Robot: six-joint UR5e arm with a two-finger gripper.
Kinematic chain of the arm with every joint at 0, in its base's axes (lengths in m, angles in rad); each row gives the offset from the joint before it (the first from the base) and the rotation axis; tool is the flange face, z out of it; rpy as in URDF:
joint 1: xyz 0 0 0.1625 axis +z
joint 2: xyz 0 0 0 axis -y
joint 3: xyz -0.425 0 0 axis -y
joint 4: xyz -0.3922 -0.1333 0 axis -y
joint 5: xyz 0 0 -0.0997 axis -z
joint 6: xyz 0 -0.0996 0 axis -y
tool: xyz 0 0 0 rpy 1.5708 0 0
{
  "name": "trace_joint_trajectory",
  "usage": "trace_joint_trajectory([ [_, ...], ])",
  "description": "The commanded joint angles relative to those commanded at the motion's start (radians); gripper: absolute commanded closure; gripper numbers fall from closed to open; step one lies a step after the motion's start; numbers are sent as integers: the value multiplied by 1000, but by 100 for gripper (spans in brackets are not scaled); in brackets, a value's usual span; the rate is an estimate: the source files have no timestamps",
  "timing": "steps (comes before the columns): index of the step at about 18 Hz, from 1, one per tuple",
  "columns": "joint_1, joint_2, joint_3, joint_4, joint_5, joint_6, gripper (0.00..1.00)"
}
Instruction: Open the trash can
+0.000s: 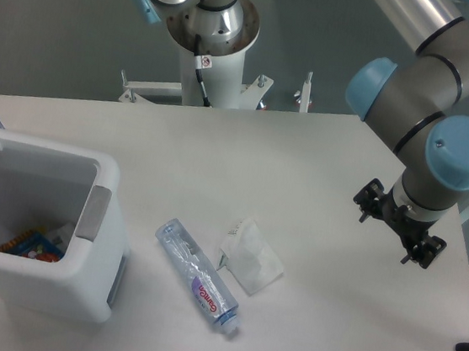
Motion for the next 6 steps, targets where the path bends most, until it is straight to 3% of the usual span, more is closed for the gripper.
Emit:
trace_joint_trajectory([
  [6,0,2,-17,3,14,-1,0],
])
